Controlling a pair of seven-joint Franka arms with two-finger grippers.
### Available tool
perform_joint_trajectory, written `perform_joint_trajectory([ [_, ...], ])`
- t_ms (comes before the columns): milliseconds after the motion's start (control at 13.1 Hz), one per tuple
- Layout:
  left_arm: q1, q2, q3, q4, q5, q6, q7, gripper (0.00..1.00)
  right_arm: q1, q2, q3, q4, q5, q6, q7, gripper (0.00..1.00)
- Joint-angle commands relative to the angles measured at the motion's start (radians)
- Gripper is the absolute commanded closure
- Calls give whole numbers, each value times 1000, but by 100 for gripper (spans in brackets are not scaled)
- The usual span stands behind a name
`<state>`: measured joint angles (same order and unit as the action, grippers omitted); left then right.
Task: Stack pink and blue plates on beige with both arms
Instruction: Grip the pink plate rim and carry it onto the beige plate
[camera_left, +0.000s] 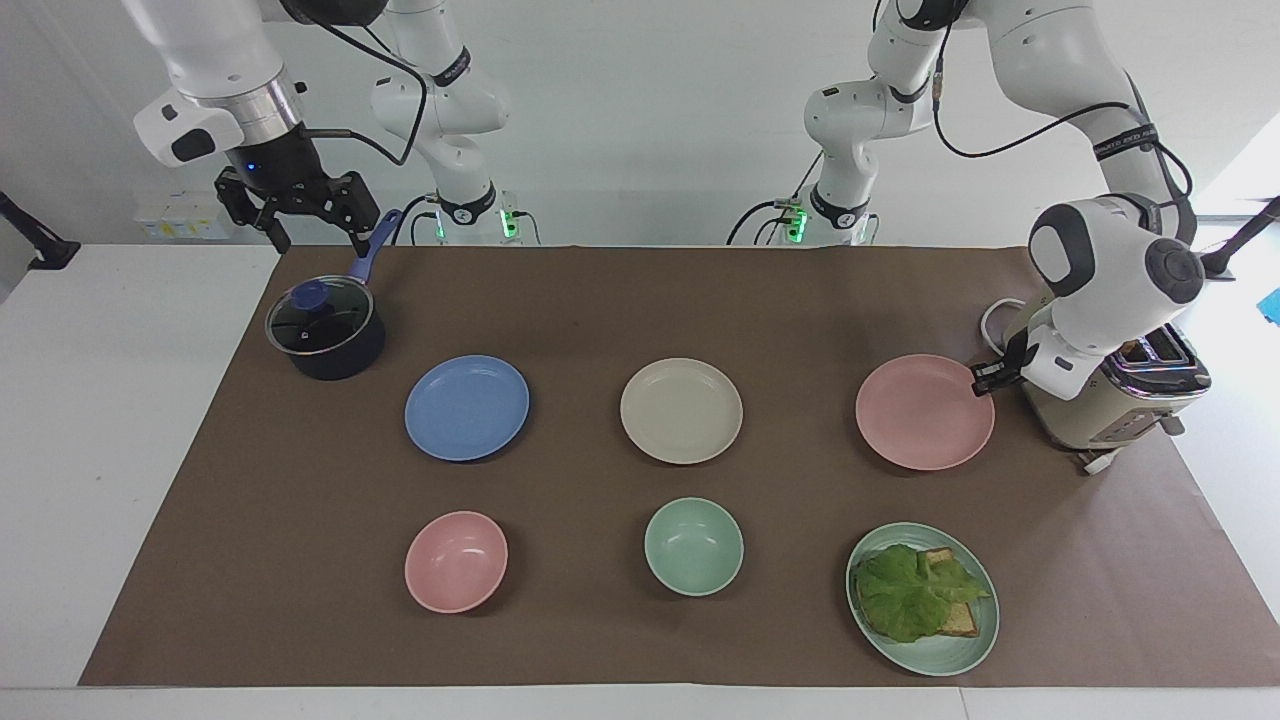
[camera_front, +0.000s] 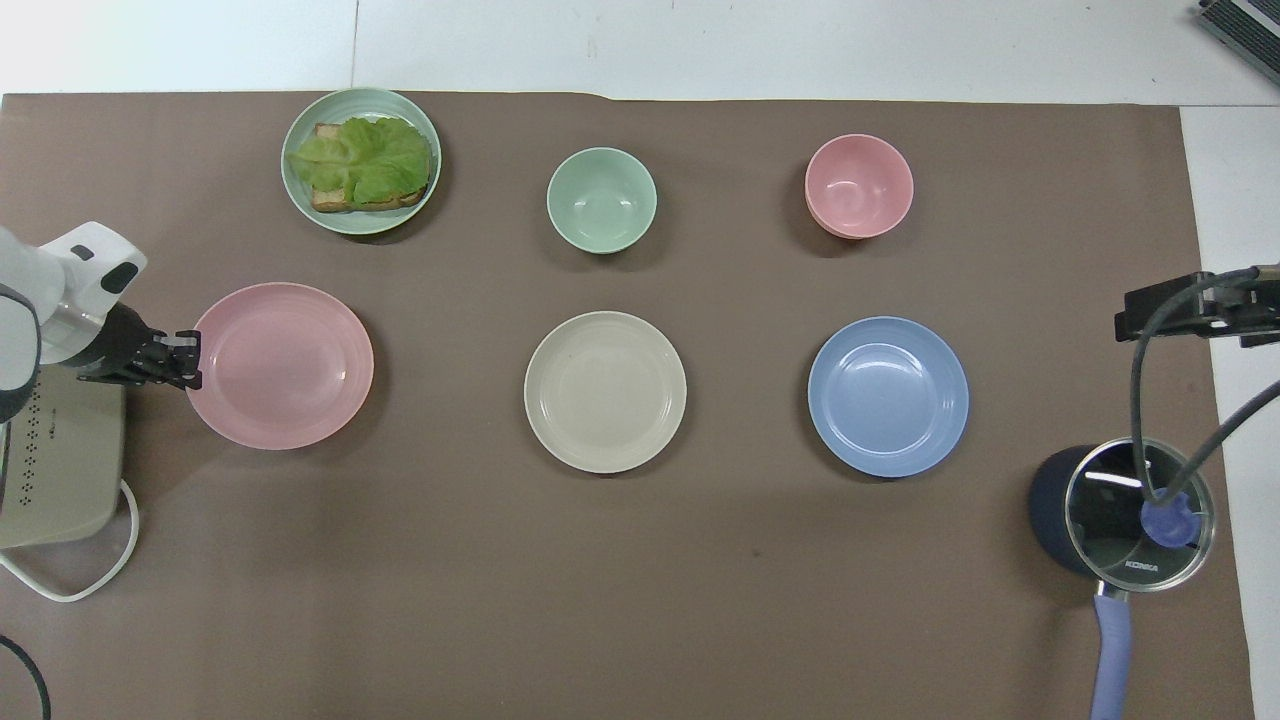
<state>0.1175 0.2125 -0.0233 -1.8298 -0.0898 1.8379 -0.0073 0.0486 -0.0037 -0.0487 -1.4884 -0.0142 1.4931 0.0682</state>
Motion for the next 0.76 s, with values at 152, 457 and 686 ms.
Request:
perform_joint_trajectory([
  [152,-54,-10,-47,69,-100,-86,-79,100,-12,-2,-2,-6,25,-4,5,0],
  [457,-191,-27,-66,26,-192,-40,-80,100,-12,-10,-2,-16,25,-2,10,0],
  [686,-301,-25,-64,-35,-263,70,-95,100,-15,-19,-2,-33,25,-1,8,0],
])
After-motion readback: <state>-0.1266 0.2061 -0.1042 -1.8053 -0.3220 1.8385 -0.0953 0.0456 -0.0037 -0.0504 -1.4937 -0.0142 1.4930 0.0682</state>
